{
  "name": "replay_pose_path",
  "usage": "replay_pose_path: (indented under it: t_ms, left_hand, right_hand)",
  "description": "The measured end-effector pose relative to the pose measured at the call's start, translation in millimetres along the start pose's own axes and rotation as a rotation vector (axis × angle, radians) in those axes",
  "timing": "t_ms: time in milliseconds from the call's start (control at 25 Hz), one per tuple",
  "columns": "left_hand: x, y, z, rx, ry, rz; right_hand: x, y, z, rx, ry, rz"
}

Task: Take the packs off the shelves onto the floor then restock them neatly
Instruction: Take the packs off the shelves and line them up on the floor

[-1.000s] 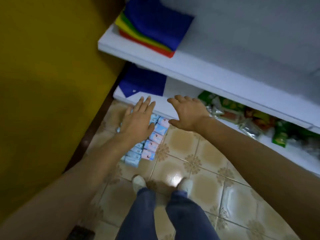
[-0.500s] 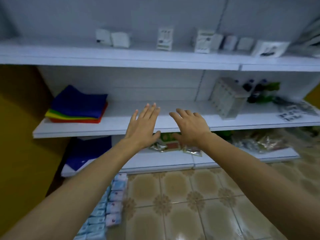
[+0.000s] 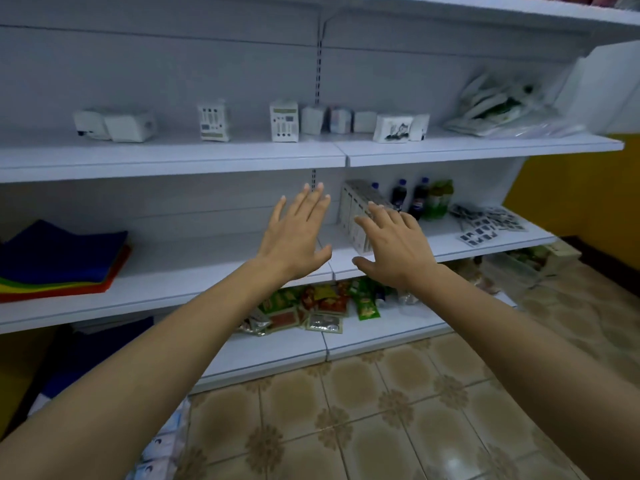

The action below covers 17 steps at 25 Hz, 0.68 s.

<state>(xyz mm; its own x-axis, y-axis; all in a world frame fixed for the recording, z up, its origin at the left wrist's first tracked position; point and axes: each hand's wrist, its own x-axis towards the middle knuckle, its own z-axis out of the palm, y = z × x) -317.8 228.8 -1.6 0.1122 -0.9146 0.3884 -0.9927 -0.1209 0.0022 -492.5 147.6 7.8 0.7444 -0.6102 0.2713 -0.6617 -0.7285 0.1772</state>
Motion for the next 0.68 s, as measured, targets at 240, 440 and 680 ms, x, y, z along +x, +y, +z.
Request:
replay_pose_path:
  t_ms: [240, 440, 680]
  left_hand:
    - [74.3, 3.9, 28.8, -0.076, 0.046, -0.006]
    - [178.8, -17.5, 66.4, -0.153, 0.108, -0.002]
    - [317.2, -65.2, 115.4, -0.187, 0.128, -0.024]
  right_hand:
    - [36.7, 50.3, 18.6, 0.055, 0.043, 0.046]
    - [123.9, 98.6, 33.8, 0.009, 0.096, 0.029]
    - [256.4, 149.9, 61.0, -0.062, 0.084, 0.006]
